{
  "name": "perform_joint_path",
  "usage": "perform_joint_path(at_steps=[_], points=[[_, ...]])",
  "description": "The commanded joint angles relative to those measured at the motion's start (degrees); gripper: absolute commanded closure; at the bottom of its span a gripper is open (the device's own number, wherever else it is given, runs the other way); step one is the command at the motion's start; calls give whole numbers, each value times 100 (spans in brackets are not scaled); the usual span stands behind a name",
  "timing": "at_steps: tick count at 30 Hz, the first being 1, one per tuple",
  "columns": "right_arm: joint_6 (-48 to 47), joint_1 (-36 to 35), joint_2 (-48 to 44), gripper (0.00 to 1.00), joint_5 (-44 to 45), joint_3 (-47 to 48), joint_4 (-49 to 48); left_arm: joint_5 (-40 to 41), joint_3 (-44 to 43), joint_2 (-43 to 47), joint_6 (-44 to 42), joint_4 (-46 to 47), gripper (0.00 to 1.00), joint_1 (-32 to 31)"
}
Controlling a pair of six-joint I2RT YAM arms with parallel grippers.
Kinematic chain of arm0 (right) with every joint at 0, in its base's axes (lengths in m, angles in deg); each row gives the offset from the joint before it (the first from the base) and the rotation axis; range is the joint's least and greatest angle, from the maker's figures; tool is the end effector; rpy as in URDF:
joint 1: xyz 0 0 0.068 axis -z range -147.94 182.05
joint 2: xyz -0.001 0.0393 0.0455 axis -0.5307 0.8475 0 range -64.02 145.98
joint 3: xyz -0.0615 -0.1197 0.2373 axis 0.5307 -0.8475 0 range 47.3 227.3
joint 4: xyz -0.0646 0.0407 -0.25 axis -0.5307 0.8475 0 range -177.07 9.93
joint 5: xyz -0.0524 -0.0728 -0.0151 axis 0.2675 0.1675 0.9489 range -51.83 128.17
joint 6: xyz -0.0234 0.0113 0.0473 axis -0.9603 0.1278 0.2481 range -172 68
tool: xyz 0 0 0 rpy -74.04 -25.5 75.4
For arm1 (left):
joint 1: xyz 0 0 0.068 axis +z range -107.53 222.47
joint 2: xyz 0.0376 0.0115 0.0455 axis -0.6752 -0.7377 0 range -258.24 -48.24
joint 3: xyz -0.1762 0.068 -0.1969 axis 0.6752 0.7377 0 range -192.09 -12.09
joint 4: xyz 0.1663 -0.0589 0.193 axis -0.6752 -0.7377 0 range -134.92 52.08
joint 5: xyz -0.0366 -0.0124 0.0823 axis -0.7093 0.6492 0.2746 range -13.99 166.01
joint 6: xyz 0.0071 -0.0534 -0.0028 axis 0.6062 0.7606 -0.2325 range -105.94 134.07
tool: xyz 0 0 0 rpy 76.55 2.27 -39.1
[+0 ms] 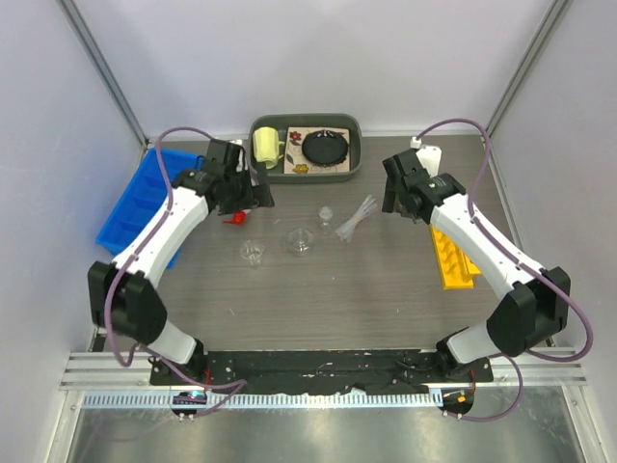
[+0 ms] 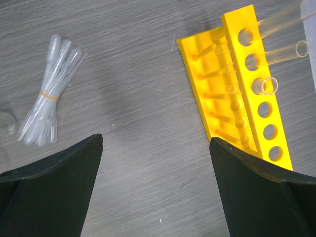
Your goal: Organize the chemistry lab equipment
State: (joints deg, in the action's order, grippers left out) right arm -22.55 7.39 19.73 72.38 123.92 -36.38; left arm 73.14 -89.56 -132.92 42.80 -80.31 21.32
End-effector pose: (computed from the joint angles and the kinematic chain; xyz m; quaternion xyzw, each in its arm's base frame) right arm 0.2782 0.1056 0.3175 0.1198 0.9141 -0.1313 0.3644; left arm 0.2953 -0.1161 0.3217 -0.0534 0.9367 -0.1669 0.3031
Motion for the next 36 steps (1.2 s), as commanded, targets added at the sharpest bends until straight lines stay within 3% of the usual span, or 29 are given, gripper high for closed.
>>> perform_joint_path(at_steps=[1,13,29,32,36], points=[[-212,-187,-359,5,-151,-24,10,408,-1038,-819,-16,-313,3,365],[-291,-495,-851,5,-706,-525,-411,1465,-3194,-3430,-385,-1087,4,699],[-326,-531,-851,5,-899,-903,-675,1728,-3231,-4504,-860,-762,3,893],[-300,-539,-895,5,-908,-991,-675,1720,-3178,-4583,-966,-657,9,902],[-247,-557,-912,5,-952,-1052,-649,1676,-3221,-4636,-992,-604,35,902]])
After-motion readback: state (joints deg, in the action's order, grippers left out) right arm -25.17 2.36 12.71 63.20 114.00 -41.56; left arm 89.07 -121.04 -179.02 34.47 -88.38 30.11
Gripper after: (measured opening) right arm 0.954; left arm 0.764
